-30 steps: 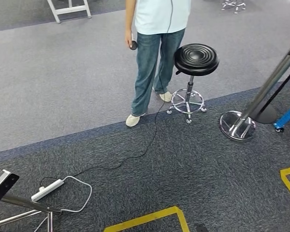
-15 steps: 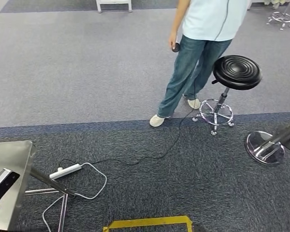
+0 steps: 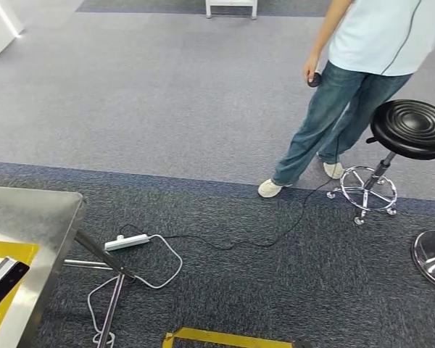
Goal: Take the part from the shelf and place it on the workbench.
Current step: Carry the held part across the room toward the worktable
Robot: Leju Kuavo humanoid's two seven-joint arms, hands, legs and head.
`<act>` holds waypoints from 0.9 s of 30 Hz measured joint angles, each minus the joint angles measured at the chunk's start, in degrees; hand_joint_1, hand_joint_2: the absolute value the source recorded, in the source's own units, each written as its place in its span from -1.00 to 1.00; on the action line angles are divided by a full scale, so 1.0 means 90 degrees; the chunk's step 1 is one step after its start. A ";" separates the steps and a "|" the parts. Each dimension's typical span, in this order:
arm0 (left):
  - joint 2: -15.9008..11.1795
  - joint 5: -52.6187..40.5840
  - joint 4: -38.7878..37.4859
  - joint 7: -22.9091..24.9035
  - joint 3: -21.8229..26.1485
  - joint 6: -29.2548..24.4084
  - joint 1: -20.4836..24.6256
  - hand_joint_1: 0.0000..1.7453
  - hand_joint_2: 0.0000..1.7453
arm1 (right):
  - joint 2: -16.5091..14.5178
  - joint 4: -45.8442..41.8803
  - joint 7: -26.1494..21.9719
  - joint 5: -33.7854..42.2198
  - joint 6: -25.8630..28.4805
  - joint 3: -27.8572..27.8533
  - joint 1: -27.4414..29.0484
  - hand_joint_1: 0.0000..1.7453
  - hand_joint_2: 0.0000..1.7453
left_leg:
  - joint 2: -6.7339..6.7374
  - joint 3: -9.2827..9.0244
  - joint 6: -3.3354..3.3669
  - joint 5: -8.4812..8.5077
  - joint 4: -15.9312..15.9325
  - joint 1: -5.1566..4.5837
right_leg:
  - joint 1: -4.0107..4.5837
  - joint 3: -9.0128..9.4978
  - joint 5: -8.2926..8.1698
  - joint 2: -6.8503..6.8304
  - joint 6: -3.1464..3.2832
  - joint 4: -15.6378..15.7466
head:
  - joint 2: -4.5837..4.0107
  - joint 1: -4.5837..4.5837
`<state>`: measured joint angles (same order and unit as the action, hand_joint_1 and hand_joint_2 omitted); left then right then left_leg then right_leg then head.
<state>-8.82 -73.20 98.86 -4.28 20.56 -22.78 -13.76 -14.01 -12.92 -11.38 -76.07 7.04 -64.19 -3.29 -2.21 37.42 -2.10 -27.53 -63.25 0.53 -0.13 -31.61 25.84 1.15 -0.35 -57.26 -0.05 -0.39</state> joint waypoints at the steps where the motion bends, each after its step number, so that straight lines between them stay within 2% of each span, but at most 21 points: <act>1: 0.0004 -0.0026 -0.0013 0.0013 0.0012 0.0063 0.0013 1.00 1.00 | 0.0000 0.0000 0.0002 -0.0005 0.0000 0.0000 0.0009 -1.00 -1.00 | 0.0104 0.0212 -0.0018 -0.0205 -0.0438 0.0002 | 0.0009 0.0000 0.0006 -0.0097 0.0015 0.0001 | 0.0000 -0.0007; 2: 0.0008 -0.0044 -0.0032 0.0030 0.0023 0.0128 0.0011 1.00 1.00 | 0.0000 0.0000 0.0003 -0.0008 0.0000 0.0000 0.0018 -1.00 -1.00 | 0.0150 0.0398 -0.0033 -0.0349 -0.0822 0.0005 | 0.0014 -0.0002 0.0015 -0.0196 0.0022 0.0001 | 0.0000 -0.0008; 3: 0.0010 -0.0061 -0.0060 0.0047 0.0036 0.0181 -0.0001 1.00 1.00 | 0.0000 0.0000 0.0003 -0.0010 -0.0001 0.0000 0.0023 -1.00 -1.00 | 0.0166 0.0485 -0.0045 -0.0372 -0.1010 0.0008 | 0.0016 -0.0001 0.0023 -0.0292 0.0025 0.0000 | 0.0000 -0.0009; 4: 0.0011 -0.0074 -0.0097 0.0059 0.0054 0.0211 -0.0011 1.00 1.00 | 0.0000 0.0000 0.0002 -0.0013 -0.0002 0.0001 0.0024 -1.00 -1.00 | 0.0180 0.0450 -0.0051 -0.0274 -0.0953 0.0009 | 0.0016 0.0003 0.0032 -0.0387 0.0022 0.0000 | 0.0000 -0.0010; 5: 0.0011 -0.0079 -0.0136 0.0066 0.0076 0.0220 -0.0017 1.00 1.00 | 0.0000 0.0000 0.0001 -0.0015 -0.0004 0.0001 0.0023 -1.00 -1.00 | 0.0220 0.0289 -0.0052 -0.0085 -0.0656 0.0008 | 0.0016 0.0012 0.0041 -0.0476 0.0013 -0.0001 | 0.0000 -0.0011; 7: 0.0011 -0.0083 -0.0217 0.0063 0.0138 0.0217 -0.0009 1.00 1.00 | 0.0000 0.0000 -0.0001 -0.0018 -0.0007 0.0004 0.0018 -1.00 -1.00 | 0.0531 -0.0209 -0.0025 0.0285 0.0240 -0.0021 | 0.0043 0.0046 0.0076 -0.0631 -0.0028 -0.0011 | 0.0001 -0.0016; 9: 0.0016 -0.0076 -0.0292 0.0045 0.0198 0.0215 0.0006 1.00 1.00 | 0.0001 0.0000 0.0001 -0.0019 -0.0007 0.0005 0.0014 -1.00 -1.00 | 0.0766 -0.0476 0.0049 0.0399 0.0742 -0.0057 | 0.0088 0.0087 0.0117 -0.0757 -0.0089 -0.0015 | 0.0001 -0.0001; 10: 0.0019 -0.0071 -0.0334 0.0027 0.0229 0.0215 0.0010 1.00 1.00 | 0.0002 0.0000 0.0004 -0.0021 -0.0007 0.0005 0.0011 -1.00 -1.00 | 0.0748 -0.0482 0.0094 0.0382 0.0786 -0.0075 | 0.0103 0.0110 0.0135 -0.0828 -0.0118 -0.0010 | 0.0001 0.0006; 11: 0.0024 -0.0067 -0.0373 0.0003 0.0266 0.0216 0.0006 1.00 1.00 | 0.0002 0.0000 0.0007 -0.0022 -0.0006 0.0005 0.0004 -1.00 -1.00 | 0.0647 -0.0474 0.0138 0.0391 0.0790 -0.0069 | 0.0102 0.0140 0.0151 -0.0907 -0.0150 0.0004 | 0.0001 0.0017; 12: 0.0030 -0.0064 -0.0409 -0.0023 0.0309 0.0216 0.0001 1.00 1.00 | 0.0001 0.0000 0.0009 -0.0024 -0.0005 0.0008 -0.0004 -1.00 -1.00 | 0.0560 -0.0476 0.0174 0.0397 0.0799 -0.0059 | 0.0095 0.0152 0.0185 -0.0906 -0.0190 -0.0014 | 0.0000 0.0019; 14: 0.0042 -0.0060 -0.0466 -0.0062 0.0378 0.0216 0.0022 1.00 1.00 | 0.0000 0.0000 0.0009 -0.0025 -0.0001 0.0020 -0.0016 -1.00 -1.00 | 0.0401 -0.0490 0.0246 0.0420 0.0818 -0.0020 | 0.0070 0.0029 0.0406 -0.0631 -0.0263 -0.0340 | 0.0000 0.0042; 16: 0.0063 -0.0058 -0.0515 -0.0079 0.0408 0.0215 0.0048 1.00 1.00 | 0.0001 0.0000 0.0008 -0.0026 0.0001 0.0036 -0.0008 -1.00 -1.00 | 0.0244 -0.0482 0.0288 0.0431 0.0819 0.0002 | 0.0050 -0.0370 0.0805 -0.0264 -0.0295 -0.1172 | 0.0001 0.0074; 17: 0.0078 -0.0057 -0.0543 -0.0086 0.0417 0.0215 0.0051 1.00 1.00 | 0.0001 0.0000 0.0008 -0.0026 0.0000 0.0042 0.0003 -1.00 -1.00 | 0.0153 -0.0475 0.0297 0.0434 0.0818 0.0003 | 0.0048 -0.0598 0.0964 -0.0189 -0.0297 -0.1608 | 0.0001 0.0081; 18: 0.0090 -0.0057 -0.0571 -0.0093 0.0429 0.0215 0.0048 1.00 1.00 | 0.0002 0.0000 0.0008 -0.0026 0.0001 0.0047 0.0016 -1.00 -1.00 | 0.0054 -0.0472 0.0298 0.0435 0.0817 0.0004 | 0.0048 -0.0753 0.1011 -0.0158 -0.0294 -0.1872 | 0.0001 0.0086; 19: 0.0103 -0.0056 -0.0597 -0.0099 0.0447 0.0215 0.0044 1.00 1.00 | 0.0002 0.0000 0.0008 -0.0026 0.0001 0.0052 0.0026 -1.00 -1.00 | -0.0044 -0.0473 0.0296 0.0436 0.0814 0.0006 | 0.0047 -0.0801 0.0938 -0.0145 -0.0287 -0.1904 | 0.0001 0.0089; 20: 0.0113 -0.0055 -0.0621 -0.0101 0.0469 0.0215 0.0042 1.00 1.00 | 0.0002 0.0000 0.0008 -0.0026 0.0001 0.0055 0.0031 -1.00 -1.00 | -0.0147 -0.0476 0.0290 0.0437 0.0811 0.0010 | 0.0041 -0.0721 0.0744 -0.0117 -0.0276 -0.1669 | 0.0001 0.0089; 21: 0.0123 -0.0055 -0.0639 -0.0103 0.0489 0.0215 0.0043 1.00 1.00 | 0.0002 0.0000 0.0009 -0.0026 0.0001 0.0058 0.0030 -1.00 -1.00 | -0.0242 -0.0479 0.0276 0.0439 0.0807 0.0018 | 0.0029 -0.0542 0.0491 -0.0036 -0.0269 -0.1250 | 0.0001 0.0089; 23: 0.0137 -0.0055 -0.0658 -0.0106 0.0520 0.0215 0.0052 1.00 1.00 | 0.0002 0.0000 0.0007 -0.0026 0.0001 0.0065 0.0021 -1.00 -1.00 | -0.0412 -0.0455 0.0221 0.0438 0.0777 0.0020 | -0.0018 -0.0172 0.0157 0.0285 -0.0254 -0.0428 | 0.0001 0.0084; 24: 0.0142 -0.0055 -0.0664 -0.0107 0.0528 0.0215 0.0057 1.00 1.00 | 0.0002 0.0000 0.0005 -0.0026 0.0002 0.0069 0.0016 -1.00 -1.00 | -0.0489 -0.0425 0.0181 0.0445 0.0765 0.0024 | -0.0032 -0.0066 0.0110 0.0399 -0.0241 -0.0209 | 0.0001 0.0084; 25: 0.0145 -0.0055 -0.0668 -0.0109 0.0540 0.0215 0.0057 1.00 1.00 | 0.0003 0.0000 0.0004 -0.0027 0.0002 0.0075 0.0011 -1.00 -1.00 | -0.0565 -0.0391 0.0138 0.0460 0.0758 0.0033 | -0.0031 -0.0025 0.0123 0.0444 -0.0216 -0.0128 | 0.0001 0.0081; 27: 0.0150 -0.0054 -0.0679 -0.0113 0.0569 0.0214 0.0031 1.00 1.00 | 0.0004 0.0000 0.0002 -0.0027 0.0001 0.0090 0.0001 -1.00 -1.00 | -0.0661 -0.0338 0.0065 0.0489 0.0762 0.0066 | -0.0018 -0.0006 0.0112 0.0298 -0.0137 -0.0105 | 0.0001 0.0081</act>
<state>-7.47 -73.69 92.75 -5.29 25.68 -20.86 -13.48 -13.98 -12.92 -11.36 -76.31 7.05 -63.39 -3.28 -8.16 34.38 -1.52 -23.13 -56.39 1.12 -0.29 -31.67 26.85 3.83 -1.59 -58.20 -0.04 0.34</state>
